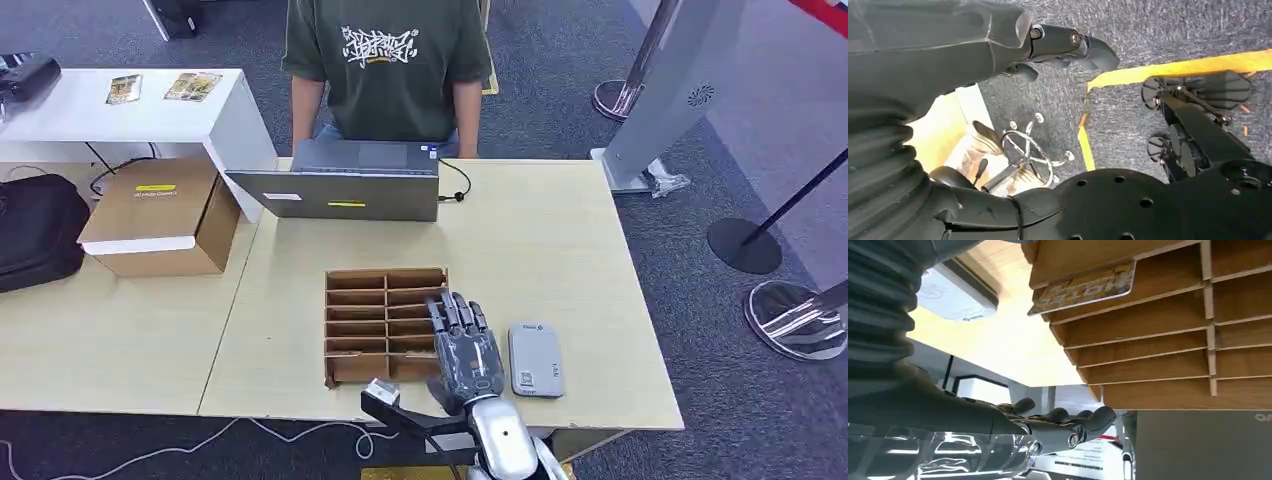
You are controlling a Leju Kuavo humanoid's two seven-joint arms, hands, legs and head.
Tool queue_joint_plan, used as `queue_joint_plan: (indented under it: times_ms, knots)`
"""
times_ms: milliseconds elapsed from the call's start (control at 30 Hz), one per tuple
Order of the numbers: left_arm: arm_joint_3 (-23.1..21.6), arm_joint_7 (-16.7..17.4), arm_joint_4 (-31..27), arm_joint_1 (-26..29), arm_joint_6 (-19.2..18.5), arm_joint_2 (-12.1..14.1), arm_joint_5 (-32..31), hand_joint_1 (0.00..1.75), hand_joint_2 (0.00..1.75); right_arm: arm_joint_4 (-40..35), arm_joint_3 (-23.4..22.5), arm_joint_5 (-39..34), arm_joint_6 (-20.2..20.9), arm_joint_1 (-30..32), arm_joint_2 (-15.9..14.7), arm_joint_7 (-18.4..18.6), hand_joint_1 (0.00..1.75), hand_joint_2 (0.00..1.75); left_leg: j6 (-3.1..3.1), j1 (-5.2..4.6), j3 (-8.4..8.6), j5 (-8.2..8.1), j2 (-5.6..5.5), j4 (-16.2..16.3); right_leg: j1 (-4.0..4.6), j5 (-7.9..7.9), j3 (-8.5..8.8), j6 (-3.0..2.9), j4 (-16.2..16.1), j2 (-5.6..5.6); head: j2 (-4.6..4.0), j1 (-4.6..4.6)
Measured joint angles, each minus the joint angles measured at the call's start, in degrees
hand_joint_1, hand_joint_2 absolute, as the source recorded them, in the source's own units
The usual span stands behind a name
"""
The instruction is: Pass the card to the sensor for recognition and then transmit it.
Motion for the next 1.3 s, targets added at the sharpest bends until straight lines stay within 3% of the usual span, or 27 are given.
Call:
queue_joint_plan:
  times_ms: [433, 800, 1033, 1300]
  knots:
    - [0.00, -0.46, -1.38, 0.19, -0.90, -0.52, 0.00, 0.00, 1.75, 2.21, 1.73, -1.57, -0.76, -0.98, -0.35, -0.96, 0.00, 1.75, 0.00, 0.00, 0.00, 0.00, 0.00, 0.00, 0.00, 0.00, 0.00, 0.00, 0.00, 0.00, 0.00, 0.00]
    - [0.00, -0.70, -1.51, 0.36, -0.70, -0.46, 0.00, 0.00, 1.75, 1.86, 1.68, -0.75, -0.92, -0.89, -0.57, 0.81, 0.00, 1.75, 0.00, 0.00, 0.01, 0.00, 0.01, 0.00, 0.00, 0.00, -0.02, 0.00, 0.00, 0.01, 0.00, 0.00]
    - [0.52, -0.59, -1.51, 0.37, -0.52, -0.44, 0.00, 0.00, 1.75, 2.42, 1.84, 1.27, -0.15, -0.33, -1.00, 4.80, 0.00, 1.75, 0.00, 0.00, 0.01, 0.00, 0.00, 0.00, 0.00, 0.00, -0.01, 0.00, 0.00, 0.01, 0.00, 0.00]
    - [1.36, -0.70, -1.51, 0.40, -0.65, -0.44, 0.00, 0.00, 1.75, 2.97, 2.01, 1.22, 1.10, 0.24, -1.46, 5.11, 0.00, 1.75, -0.02, 0.00, 0.00, -0.02, 0.01, 0.00, 0.00, 0.00, -0.01, 0.00, 0.00, 0.02, 0.00, 0.00]
